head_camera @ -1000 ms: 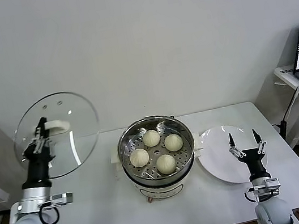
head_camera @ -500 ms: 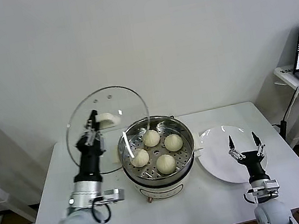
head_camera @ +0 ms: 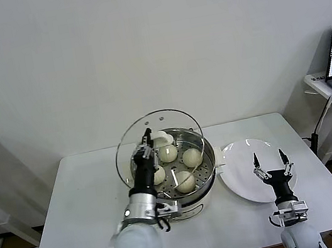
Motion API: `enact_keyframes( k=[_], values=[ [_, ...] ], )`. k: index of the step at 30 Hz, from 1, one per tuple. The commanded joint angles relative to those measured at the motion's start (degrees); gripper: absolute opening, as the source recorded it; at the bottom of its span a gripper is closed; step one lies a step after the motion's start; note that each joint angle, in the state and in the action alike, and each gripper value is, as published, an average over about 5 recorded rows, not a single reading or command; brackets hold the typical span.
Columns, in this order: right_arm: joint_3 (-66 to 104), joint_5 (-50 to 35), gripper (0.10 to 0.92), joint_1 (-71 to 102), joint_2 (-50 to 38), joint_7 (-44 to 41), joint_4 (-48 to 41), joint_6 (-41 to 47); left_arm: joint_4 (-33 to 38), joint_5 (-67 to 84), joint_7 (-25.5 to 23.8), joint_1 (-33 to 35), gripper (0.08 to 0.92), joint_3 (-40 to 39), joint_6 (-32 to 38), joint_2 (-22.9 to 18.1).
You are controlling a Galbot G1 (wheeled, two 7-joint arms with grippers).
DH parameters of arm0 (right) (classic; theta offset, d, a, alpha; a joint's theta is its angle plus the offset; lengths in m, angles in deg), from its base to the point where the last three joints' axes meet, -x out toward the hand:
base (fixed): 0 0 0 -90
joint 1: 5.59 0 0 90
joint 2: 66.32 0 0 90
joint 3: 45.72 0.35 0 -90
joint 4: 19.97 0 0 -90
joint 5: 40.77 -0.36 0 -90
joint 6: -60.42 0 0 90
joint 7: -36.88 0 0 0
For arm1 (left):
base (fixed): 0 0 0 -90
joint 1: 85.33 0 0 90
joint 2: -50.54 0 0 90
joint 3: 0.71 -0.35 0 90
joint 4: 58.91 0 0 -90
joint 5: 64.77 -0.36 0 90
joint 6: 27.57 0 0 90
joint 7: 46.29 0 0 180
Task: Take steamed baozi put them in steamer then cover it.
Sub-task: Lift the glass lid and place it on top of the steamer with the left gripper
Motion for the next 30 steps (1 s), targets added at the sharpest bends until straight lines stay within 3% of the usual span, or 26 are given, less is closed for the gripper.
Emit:
enact_keyframes(
  k=[1, 10, 30],
  values=[
    [0.1, 0.2, 0.823, -0.1, 0.5, 0.0, -1.5, -0.5, -6.5, -10.7, -9.7, -5.5, 0.194, -6.1, -4.2, -3.2],
    [0.5, 0.4, 0.823, -0.4, 0.7, -0.1, -2.5, -0.9, -9.0, -14.2, -10.7, -5.7, 0.194, -5.6, -4.3, -6.6],
    [0.2, 0.6, 0.823, -1.1, 0.9, -0.4, -3.7, -1.3, -11.2, -16.0, -10.1, -4.7, 0.194, -5.0, -3.7, -7.9]
  ],
)
